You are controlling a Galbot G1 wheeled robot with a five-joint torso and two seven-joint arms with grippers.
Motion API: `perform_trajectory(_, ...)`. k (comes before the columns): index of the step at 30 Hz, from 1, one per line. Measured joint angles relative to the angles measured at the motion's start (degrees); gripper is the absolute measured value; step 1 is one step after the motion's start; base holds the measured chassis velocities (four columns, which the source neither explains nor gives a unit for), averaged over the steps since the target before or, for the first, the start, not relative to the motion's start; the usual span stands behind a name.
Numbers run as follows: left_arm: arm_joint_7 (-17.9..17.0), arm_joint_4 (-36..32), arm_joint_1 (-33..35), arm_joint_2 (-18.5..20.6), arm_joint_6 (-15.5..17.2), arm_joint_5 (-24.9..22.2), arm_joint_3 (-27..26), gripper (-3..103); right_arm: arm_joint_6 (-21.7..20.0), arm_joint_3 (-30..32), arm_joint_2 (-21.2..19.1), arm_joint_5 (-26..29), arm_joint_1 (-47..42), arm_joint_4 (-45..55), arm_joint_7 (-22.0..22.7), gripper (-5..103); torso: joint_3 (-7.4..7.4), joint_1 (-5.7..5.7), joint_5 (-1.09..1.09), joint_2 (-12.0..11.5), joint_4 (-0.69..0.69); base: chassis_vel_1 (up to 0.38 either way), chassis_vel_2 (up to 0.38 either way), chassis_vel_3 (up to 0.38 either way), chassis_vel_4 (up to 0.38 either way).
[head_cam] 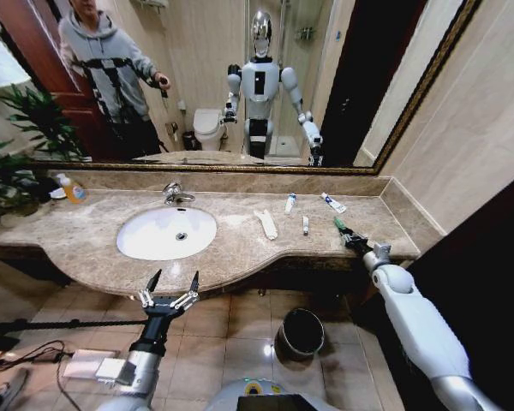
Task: Pick up the trash from the sink and place it in the trash bin.
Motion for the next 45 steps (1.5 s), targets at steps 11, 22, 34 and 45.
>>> perform_trajectory(11, 0.0, 0.0, 0.0, 0.0, 0.0, 0.0, 0.0, 100, 4.2, 6.6, 3.2, 2.0, -17.2, 18.2, 5.8, 21, -0.01, -0.01, 0.0, 0.0, 0.0, 0.0, 0.0, 0.0, 0.0)
perform_trajectory(22, 0.0, 0.0, 0.0, 0.0, 0.0, 0.0, 0.0, 100, 14.5, 12.8, 8.5, 1.3, -34.4, 27.2, 6.4, 21, -0.01, 0.0, -0.02, 0.0, 0.0, 0.0, 0.0, 0.0, 0.0)
perform_trajectory(34, 0.0, 0.0, 0.0, 0.0, 0.0, 0.0, 0.0, 100, 24.4, 9.2, 16.1, -10.8, -42.4, 17.7, 4.3, 21, 0.0, 0.0, -0.01, 0.0, 0.0, 0.0, 0.0, 0.0, 0.0)
perform_trajectory(45, 0.0, 0.0, 0.0, 0.0, 0.0, 0.0, 0.0, 100, 29.1, 4.8, 18.3, -15.6, -37.1, -0.8, 2.7, 21, 0.0, 0.0, -0.03, 0.0, 0.01, 0.0, 0.0, 0.0, 0.0)
